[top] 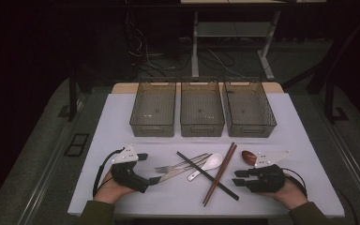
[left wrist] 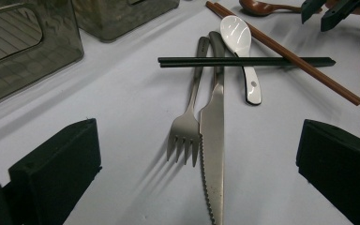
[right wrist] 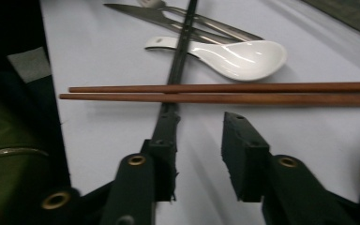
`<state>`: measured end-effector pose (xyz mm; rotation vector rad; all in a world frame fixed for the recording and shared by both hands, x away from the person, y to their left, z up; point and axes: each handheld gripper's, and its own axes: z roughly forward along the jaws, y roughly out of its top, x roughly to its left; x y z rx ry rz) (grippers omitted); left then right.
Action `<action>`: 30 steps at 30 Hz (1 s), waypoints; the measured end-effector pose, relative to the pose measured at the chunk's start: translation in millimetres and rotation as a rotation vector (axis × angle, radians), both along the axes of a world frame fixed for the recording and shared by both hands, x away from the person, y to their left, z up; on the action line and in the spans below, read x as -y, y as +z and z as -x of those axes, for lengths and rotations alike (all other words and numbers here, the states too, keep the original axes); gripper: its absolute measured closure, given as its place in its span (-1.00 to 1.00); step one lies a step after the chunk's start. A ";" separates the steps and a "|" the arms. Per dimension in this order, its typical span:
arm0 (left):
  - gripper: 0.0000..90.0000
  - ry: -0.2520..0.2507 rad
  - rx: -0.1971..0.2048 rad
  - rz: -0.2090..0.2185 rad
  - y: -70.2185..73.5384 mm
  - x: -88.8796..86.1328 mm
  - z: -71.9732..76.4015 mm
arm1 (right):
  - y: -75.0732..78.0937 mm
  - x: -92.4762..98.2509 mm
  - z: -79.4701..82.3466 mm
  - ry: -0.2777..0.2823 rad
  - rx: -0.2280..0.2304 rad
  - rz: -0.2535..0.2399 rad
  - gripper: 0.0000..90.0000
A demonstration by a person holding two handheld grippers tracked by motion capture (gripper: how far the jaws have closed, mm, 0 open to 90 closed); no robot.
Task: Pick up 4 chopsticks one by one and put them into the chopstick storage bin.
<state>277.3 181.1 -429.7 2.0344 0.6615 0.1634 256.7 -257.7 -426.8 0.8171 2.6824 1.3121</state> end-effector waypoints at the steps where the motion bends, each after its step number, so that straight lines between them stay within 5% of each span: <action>1: -1.00 0.002 0.000 0.004 0.1 -0.1 -0.8 | -0.2 -2.7 0.5 0.013 -0.009 0.003 0.57; 8: -1.00 0.019 0.002 0.014 0.5 -2.4 2.1 | -3.2 -21.6 4.1 0.131 -0.034 0.042 0.98; 18: -1.00 0.012 0.004 0.004 0.7 -1.7 3.4 | -10.0 -48.9 10.5 0.255 -0.029 0.112 0.99; 30: -1.00 -0.002 0.000 -0.002 -0.8 -0.1 2.0 | -15.5 -66.0 6.2 0.304 -0.024 0.150 0.99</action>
